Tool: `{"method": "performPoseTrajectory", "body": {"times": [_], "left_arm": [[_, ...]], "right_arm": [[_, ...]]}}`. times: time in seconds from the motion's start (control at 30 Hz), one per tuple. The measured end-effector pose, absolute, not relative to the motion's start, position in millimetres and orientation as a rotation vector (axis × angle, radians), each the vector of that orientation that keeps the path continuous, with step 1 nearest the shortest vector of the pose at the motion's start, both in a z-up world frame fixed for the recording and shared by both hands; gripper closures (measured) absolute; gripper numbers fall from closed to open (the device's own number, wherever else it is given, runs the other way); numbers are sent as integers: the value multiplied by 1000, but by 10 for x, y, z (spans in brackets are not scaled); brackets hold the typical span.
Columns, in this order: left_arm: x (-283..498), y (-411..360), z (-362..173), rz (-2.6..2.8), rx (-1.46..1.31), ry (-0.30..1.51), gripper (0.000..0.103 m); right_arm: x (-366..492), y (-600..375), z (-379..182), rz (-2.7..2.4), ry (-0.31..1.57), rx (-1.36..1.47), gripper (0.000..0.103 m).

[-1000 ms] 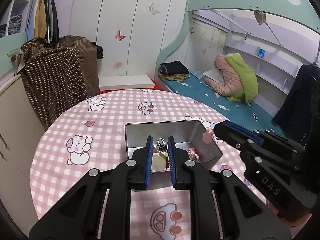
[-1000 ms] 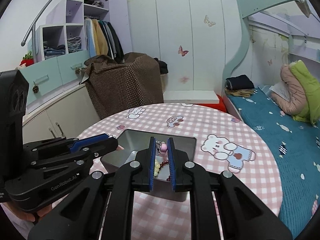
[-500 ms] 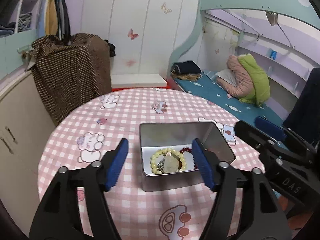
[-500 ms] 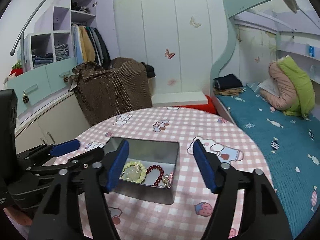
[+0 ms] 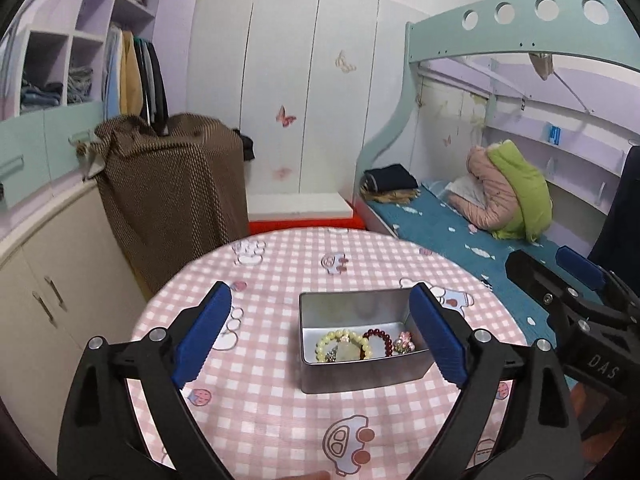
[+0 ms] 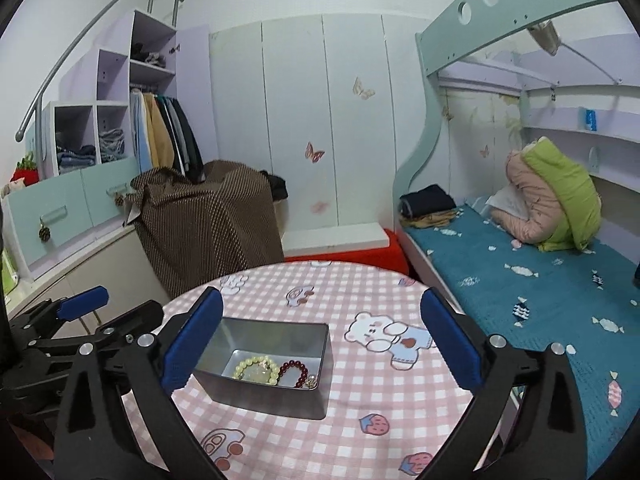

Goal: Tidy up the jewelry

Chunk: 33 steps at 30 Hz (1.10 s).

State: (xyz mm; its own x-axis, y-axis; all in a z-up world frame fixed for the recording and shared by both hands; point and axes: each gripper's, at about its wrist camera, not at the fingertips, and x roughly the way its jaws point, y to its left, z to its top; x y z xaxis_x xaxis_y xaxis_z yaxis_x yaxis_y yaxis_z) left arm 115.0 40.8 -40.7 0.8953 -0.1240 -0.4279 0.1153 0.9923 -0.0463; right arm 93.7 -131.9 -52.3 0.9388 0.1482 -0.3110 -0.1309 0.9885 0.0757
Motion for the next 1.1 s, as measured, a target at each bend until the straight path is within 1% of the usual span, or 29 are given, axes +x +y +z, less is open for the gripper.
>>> {"method": "performPoseTrajectory", "body": {"times": [0.53, 1.1], "left_arm": [[694, 352, -68, -92, 13, 334, 11], [654, 355, -52, -88, 17, 332, 11]], "right_arm": [[624, -1372, -328, 138, 226, 60, 7], [594, -1388, -322, 150, 233, 72, 7]]}}
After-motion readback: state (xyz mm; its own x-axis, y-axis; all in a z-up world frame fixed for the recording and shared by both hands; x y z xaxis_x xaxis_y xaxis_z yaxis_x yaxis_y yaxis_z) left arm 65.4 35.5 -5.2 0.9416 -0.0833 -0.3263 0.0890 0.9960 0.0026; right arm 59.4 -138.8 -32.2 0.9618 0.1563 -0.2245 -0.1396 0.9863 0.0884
